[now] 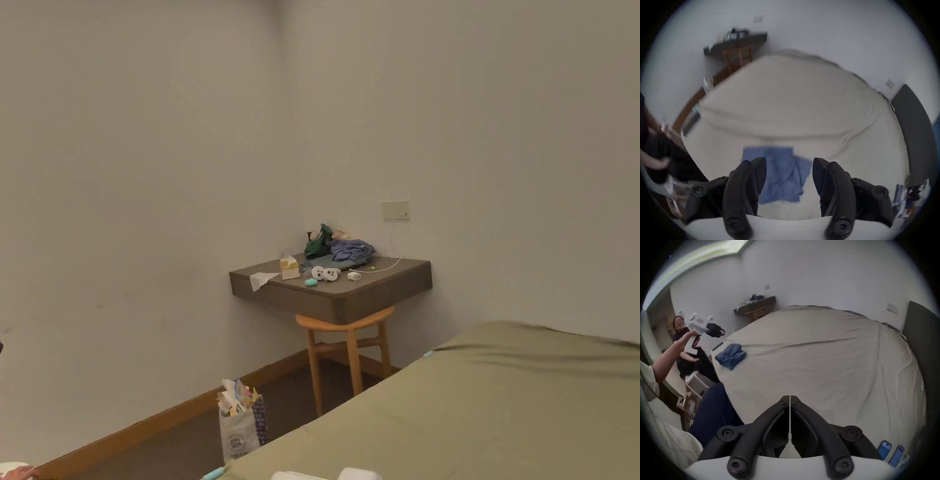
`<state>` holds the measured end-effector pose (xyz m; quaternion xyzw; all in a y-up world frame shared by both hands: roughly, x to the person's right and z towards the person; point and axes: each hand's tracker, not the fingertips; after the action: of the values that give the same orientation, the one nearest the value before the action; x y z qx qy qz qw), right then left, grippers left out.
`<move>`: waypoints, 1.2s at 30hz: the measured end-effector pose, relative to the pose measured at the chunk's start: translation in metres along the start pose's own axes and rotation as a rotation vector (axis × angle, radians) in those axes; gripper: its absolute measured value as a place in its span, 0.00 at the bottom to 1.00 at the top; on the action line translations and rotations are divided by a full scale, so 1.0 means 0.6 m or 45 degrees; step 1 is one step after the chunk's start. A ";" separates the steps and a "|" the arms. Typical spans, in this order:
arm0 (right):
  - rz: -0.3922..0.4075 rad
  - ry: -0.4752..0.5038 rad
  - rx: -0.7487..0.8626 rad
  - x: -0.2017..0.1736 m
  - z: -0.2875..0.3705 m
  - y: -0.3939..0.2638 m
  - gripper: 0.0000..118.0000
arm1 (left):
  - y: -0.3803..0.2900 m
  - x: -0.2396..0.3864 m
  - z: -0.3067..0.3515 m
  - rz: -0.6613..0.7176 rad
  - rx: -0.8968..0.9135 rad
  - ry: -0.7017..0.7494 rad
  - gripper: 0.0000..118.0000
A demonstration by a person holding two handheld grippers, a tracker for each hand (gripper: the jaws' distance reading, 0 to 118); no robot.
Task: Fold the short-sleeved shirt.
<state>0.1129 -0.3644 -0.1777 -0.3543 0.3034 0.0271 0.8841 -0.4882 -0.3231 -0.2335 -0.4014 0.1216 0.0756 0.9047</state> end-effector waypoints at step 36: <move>-0.229 -0.732 0.797 0.019 0.189 0.269 0.03 | 0.060 0.489 0.273 -0.242 0.917 -0.274 0.12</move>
<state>0.1384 -0.1728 -0.2181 -0.0723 0.0062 -0.0457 0.9963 -0.1894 -0.1656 -0.2353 -0.0574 0.0069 -0.0145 0.9982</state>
